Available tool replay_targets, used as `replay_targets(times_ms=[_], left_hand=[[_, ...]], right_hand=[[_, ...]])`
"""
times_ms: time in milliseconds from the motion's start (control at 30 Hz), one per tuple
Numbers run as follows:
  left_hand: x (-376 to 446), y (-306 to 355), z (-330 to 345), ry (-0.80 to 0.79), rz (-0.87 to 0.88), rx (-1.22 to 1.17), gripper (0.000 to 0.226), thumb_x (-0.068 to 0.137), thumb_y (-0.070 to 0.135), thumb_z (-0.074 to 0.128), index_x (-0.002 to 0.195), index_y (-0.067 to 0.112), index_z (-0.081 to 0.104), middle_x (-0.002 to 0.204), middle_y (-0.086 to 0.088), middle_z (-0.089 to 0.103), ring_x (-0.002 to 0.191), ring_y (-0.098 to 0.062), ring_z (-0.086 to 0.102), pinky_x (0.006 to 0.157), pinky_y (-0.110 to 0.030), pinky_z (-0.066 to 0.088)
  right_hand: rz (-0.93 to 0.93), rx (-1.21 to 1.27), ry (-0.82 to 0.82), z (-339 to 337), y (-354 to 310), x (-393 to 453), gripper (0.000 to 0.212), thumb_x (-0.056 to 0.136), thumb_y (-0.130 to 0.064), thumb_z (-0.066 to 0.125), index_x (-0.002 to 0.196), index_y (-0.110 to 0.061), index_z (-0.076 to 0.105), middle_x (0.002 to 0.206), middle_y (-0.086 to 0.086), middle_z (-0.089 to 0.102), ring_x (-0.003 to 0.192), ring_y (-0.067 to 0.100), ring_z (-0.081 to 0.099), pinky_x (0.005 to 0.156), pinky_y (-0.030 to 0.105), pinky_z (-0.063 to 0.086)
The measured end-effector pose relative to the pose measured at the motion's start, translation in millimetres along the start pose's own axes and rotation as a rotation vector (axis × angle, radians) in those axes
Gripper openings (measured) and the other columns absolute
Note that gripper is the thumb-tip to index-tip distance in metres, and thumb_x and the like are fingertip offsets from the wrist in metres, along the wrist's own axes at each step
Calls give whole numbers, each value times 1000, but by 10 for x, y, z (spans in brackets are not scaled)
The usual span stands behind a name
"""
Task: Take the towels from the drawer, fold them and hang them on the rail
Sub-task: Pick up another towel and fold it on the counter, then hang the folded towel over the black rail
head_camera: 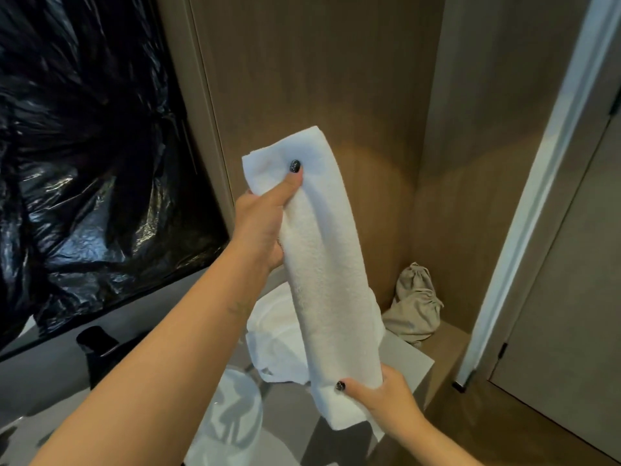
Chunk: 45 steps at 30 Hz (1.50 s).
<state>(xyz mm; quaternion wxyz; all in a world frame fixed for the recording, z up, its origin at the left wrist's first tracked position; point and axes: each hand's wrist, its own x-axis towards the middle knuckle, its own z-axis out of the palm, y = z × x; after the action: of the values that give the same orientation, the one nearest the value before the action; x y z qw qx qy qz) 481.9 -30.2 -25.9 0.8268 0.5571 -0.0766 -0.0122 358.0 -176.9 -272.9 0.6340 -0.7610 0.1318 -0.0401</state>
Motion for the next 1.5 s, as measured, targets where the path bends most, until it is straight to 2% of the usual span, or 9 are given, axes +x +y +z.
replay_targets(times_ms=[133,267,467,667,867,967,1133,1333,1500], left_hand=[[47,79,292,-66,24,125,42,73,43,83,107,28,63,96,3,73,89,-19,72,72,-40,61],[49,198,639,-170,111,171,40,72,44,82,102,24,66,80,6,75,76,-15,75,59,-32,60],[43,441,1408,-264,223,76,41,79,41,79,106,12,67,91,-4,77,83,-23,76,67,-36,60],[3,499,2178,-361,391,41,49,77,40,78,113,13,59,98,-2,76,81,-16,74,60,-26,57],[124,-25,2887,-530,470,87,66,70,18,80,128,4,54,121,-10,70,113,-28,66,94,-38,55],[205,-204,3292,-520,456,138,76,58,32,84,125,7,57,115,-7,73,107,-25,69,83,-31,58],[493,-276,3866,-526,436,197,55,66,18,83,117,10,64,107,-3,76,97,-23,73,72,-24,58],[1011,-158,4303,-512,525,297,57,68,22,88,119,19,63,110,2,75,100,-18,72,75,-24,58],[1512,-34,4631,-519,635,305,55,70,39,82,119,23,62,112,2,74,102,-19,71,80,-32,59]], right_hand=[[-113,-70,-125,-441,-474,72,35,75,-41,79,106,-27,67,106,-3,73,99,13,69,90,37,57],[-395,175,-59,-909,-1441,224,40,78,-24,71,113,-6,65,108,8,74,100,19,70,81,26,57],[-684,184,-15,-1428,-2436,383,37,92,-25,63,127,-15,58,120,4,68,110,21,67,91,38,57],[-804,281,58,-2306,-2971,552,23,95,-17,62,118,-15,66,112,1,73,105,15,69,80,24,53],[-874,286,161,-3335,-3452,687,21,96,-20,64,116,-15,66,109,-1,74,101,13,70,83,29,54],[-904,267,192,-3722,-3706,785,21,96,-20,63,115,-13,66,110,2,73,103,16,68,88,33,54],[-968,190,197,-4231,-4205,1037,18,95,-21,64,111,-14,67,107,4,72,97,17,68,84,33,53],[-1062,282,223,-4672,-4809,1496,14,96,-20,63,108,-15,68,105,1,73,101,19,68,91,35,54],[-1140,312,272,-4928,-5319,1882,18,96,-18,63,110,-7,66,114,14,70,108,30,66,97,45,52]])
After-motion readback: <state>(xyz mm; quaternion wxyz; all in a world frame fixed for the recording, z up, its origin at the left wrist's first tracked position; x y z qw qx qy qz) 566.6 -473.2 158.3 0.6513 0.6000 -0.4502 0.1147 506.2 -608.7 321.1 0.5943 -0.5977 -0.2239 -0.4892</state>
